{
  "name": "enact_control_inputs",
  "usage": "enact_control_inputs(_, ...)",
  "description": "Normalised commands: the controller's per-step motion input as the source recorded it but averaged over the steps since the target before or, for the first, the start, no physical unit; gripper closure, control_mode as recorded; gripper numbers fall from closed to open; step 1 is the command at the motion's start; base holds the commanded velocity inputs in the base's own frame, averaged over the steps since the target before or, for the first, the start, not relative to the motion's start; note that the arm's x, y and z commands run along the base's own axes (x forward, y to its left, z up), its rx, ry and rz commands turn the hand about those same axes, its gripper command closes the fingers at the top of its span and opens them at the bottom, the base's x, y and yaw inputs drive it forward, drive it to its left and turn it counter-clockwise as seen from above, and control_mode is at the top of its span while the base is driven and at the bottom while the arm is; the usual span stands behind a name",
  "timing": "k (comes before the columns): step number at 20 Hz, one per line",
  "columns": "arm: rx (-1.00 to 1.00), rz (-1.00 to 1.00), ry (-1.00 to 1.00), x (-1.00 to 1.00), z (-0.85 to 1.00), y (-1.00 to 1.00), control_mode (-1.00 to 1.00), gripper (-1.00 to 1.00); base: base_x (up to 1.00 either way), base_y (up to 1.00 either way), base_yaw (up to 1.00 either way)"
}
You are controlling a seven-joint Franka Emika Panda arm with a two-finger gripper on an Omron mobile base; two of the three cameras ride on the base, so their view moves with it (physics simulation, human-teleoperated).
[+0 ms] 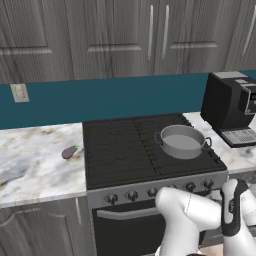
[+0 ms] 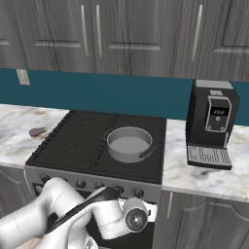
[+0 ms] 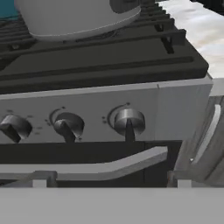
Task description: Turn on the burner for the pot on the stove. Wait thirty seconds for the pot to heat up. Then add the eggplant to the pot.
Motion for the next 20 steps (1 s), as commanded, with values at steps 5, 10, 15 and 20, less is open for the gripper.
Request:
enact_control_inputs(5, 0.0, 0.0, -0.39, -0.03, -0.78, -0.01, -1.0, -1.0, 0.0, 0.0, 0.0)
enact_control_inputs(10, 0.0, 0.0, -0.37, 0.0, -0.25, -0.04, -1.0, -1.0, 0.0, 0.0, 0.0)
enact_control_inputs(15, 0.0, 0.0, -0.35, 0.0, -0.08, 0.0, -1.0, -1.0, 0.0, 0.0, 0.0)
enact_control_inputs(20, 0.0, 0.0, -0.06, 0.0, 0.0, 0.0, -1.0, -1.0, 0.0, 0.0, 0.0)
